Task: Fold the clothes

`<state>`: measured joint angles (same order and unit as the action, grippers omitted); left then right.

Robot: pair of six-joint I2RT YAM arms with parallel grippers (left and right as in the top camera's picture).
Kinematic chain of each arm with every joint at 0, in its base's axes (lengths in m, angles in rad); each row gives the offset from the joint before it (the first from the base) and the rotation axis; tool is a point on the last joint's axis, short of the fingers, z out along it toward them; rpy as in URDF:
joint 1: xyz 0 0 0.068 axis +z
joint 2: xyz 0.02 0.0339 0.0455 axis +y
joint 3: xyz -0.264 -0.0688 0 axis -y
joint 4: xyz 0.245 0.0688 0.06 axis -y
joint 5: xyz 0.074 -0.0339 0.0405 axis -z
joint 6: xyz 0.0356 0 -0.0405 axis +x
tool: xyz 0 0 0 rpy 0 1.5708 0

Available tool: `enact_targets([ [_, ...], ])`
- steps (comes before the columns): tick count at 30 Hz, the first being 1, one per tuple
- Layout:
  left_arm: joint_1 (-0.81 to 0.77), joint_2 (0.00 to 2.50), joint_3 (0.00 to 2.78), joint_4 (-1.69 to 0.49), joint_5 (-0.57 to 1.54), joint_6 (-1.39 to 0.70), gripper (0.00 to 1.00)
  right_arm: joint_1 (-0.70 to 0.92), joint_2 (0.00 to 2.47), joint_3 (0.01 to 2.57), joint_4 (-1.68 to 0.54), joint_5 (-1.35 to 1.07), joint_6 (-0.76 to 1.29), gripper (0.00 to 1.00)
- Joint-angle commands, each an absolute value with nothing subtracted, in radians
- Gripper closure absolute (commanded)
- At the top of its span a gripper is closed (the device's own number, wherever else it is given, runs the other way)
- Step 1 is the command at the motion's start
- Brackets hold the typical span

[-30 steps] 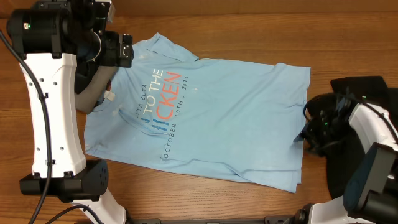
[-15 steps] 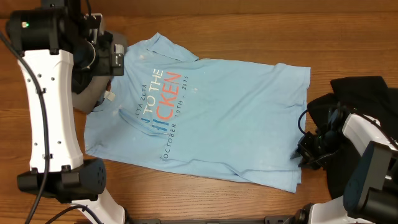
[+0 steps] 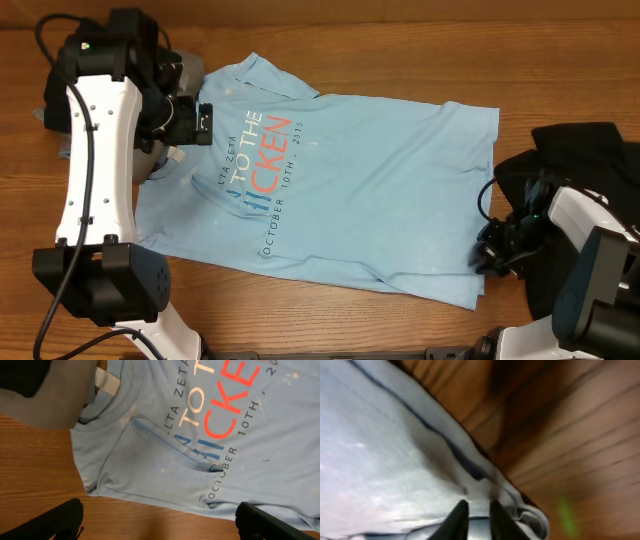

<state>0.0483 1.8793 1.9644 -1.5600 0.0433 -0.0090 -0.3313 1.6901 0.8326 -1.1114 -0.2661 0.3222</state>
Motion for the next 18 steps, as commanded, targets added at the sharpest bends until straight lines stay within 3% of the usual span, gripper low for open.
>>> enact_targets([
  [1,0.052,1.877,1.923,-1.545,0.033,-0.03,0.0,-0.326,1.69,0.828,-1.105,-0.319,0.32,0.84],
  [11,0.053,1.877,1.791,-1.473,0.025,-0.031,0.0,-0.327,1.689,0.942,-1.089,-0.342,0.303,0.9],
  [13,0.053,1.877,1.774,-1.457,0.021,-0.03,0.0,-0.327,1.689,0.953,-1.098,-0.342,0.304,0.81],
  [15,0.053,1.877,1.762,-1.454,0.016,-0.03,0.0,-0.327,1.689,0.952,-1.117,-0.332,0.305,0.56],
  [16,0.054,1.877,1.753,-1.454,0.011,-0.03,0.0,-0.327,1.689,0.951,-1.136,-0.322,0.313,0.49],
  [18,0.054,1.877,1.737,-1.451,0.001,-0.031,0.0,-0.327,1.689,0.947,-1.168,-0.315,0.318,0.48],
])
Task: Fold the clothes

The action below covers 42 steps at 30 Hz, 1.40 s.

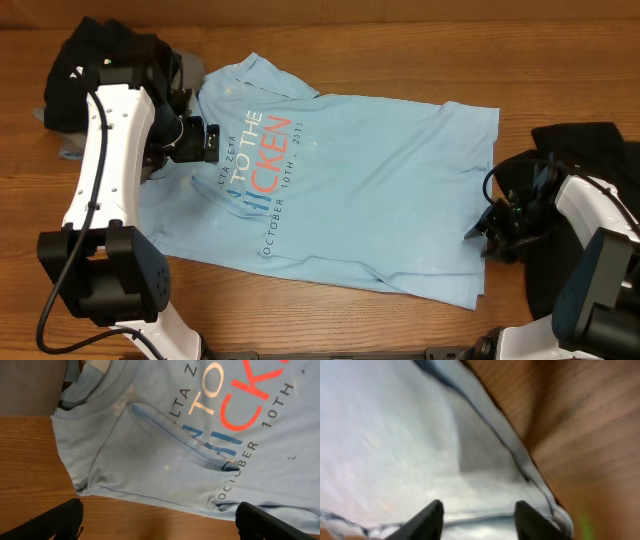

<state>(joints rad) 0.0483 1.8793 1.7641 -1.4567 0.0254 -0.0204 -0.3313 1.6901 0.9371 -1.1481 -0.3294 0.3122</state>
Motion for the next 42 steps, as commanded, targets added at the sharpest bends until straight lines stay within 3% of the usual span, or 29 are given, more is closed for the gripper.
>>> enact_targets([
  [1,0.054,1.877,1.729,-1.449,-0.005,-0.031,0.0,-0.327,1.689,0.941,-1.174,-0.315,0.319,0.48],
  [8,0.055,1.876,1.706,-1.44,-0.01,-0.045,0.0,-0.327,1.62,0.923,-1.162,-0.327,0.364,0.55],
  [17,0.106,1.876,1.706,-1.461,-0.007,-0.068,0.0,-0.327,1.361,0.912,-1.246,-0.331,0.506,0.46],
  [22,0.12,1.876,1.706,-1.457,-0.003,-0.073,0.0,-0.327,1.344,0.83,-1.253,-0.332,0.585,0.53],
  [26,0.119,1.876,1.706,-1.444,0.0,-0.075,0.0,-0.327,1.344,0.762,-1.176,-0.329,0.596,0.54],
  [31,0.119,1.876,1.706,-1.421,0.03,-0.074,0.0,-0.327,1.345,0.756,-0.995,-0.308,0.566,0.48],
  [32,0.119,1.876,1.706,-1.412,0.038,-0.074,0.0,-0.327,1.345,0.756,-0.936,-0.309,0.566,0.5],
  [36,0.119,1.876,1.706,-1.386,0.086,-0.064,0.0,-0.324,1.357,0.756,-0.714,-0.34,0.566,0.84],
  [42,0.117,1.876,1.706,-1.384,0.131,-0.056,0.0,-0.307,1.483,0.756,-0.533,-0.343,0.611,0.92],
])
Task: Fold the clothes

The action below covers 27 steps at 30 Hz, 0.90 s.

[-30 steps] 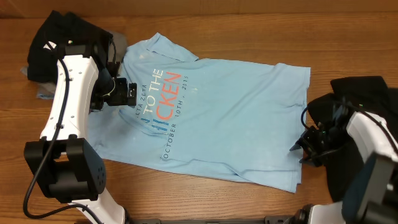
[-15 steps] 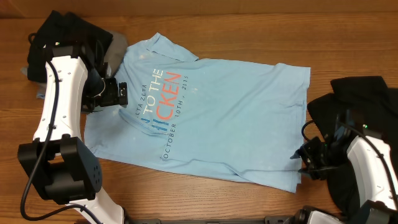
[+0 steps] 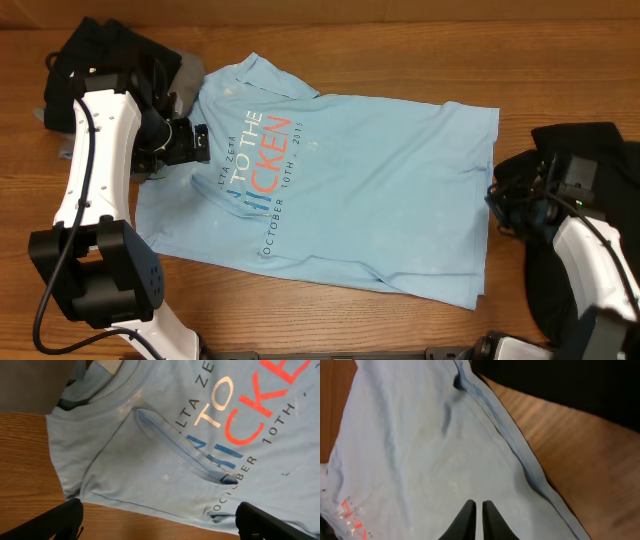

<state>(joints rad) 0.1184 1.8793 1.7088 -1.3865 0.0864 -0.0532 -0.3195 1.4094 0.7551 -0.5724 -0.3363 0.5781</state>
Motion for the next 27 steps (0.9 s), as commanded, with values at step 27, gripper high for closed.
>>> enact_targets([
  [27,0.116,1.876,1.706,-1.297,0.263,-0.056,0.0,-0.276,1.994,1.079,-0.214,-0.213,0.777,0.96],
])
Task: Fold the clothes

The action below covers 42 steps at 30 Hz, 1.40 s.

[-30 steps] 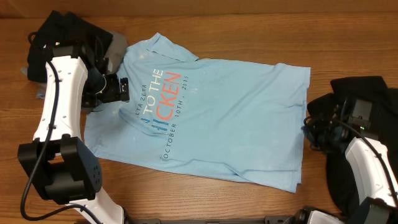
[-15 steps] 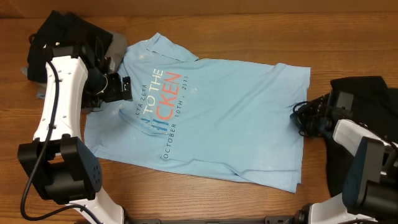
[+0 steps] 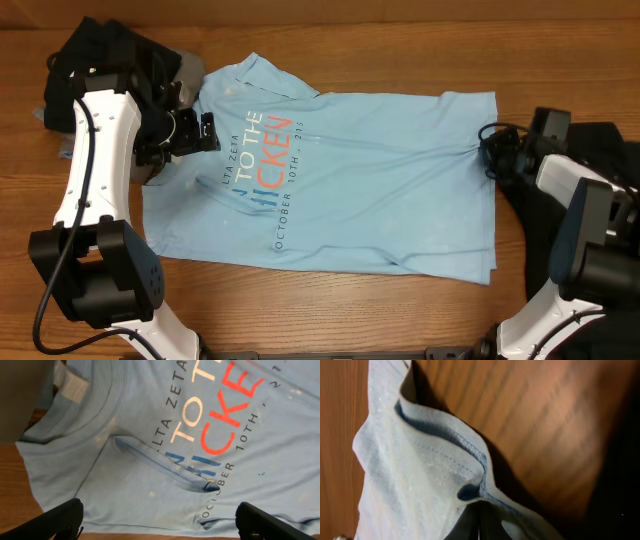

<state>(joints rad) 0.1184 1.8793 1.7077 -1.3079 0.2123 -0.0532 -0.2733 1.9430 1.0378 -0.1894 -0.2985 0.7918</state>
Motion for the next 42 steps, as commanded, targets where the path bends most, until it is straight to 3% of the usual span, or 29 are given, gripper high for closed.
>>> enact_targets([
  [1,0.116,1.876,1.706,-1.295,0.263,-0.056,0.0,-0.276,1.994,1.095,-0.227,-0.214,0.777,0.96],
  [4,0.116,1.876,1.706,-1.288,0.263,-0.055,0.0,-0.276,1.994,1.125,-0.237,-0.268,0.736,0.96],
  [6,0.115,1.876,1.706,-1.282,0.263,-0.041,0.0,-0.277,1.987,1.164,-0.284,-0.404,0.596,0.8],
  [17,0.118,1.876,1.705,-1.448,0.138,-0.023,0.02,-0.285,1.678,1.263,-0.668,-0.534,0.358,0.61],
  [23,0.118,1.876,1.605,-1.448,0.138,-0.035,0.0,-0.285,1.459,1.263,-0.872,-0.534,0.358,0.56],
  [31,0.113,1.876,1.346,-1.184,0.149,-0.022,0.0,-0.281,1.404,1.261,-1.176,-0.525,0.35,0.57],
  [42,0.062,1.877,1.21,-0.83,0.123,0.015,0.06,-0.281,1.405,1.205,-1.225,-0.514,0.305,0.57],
])
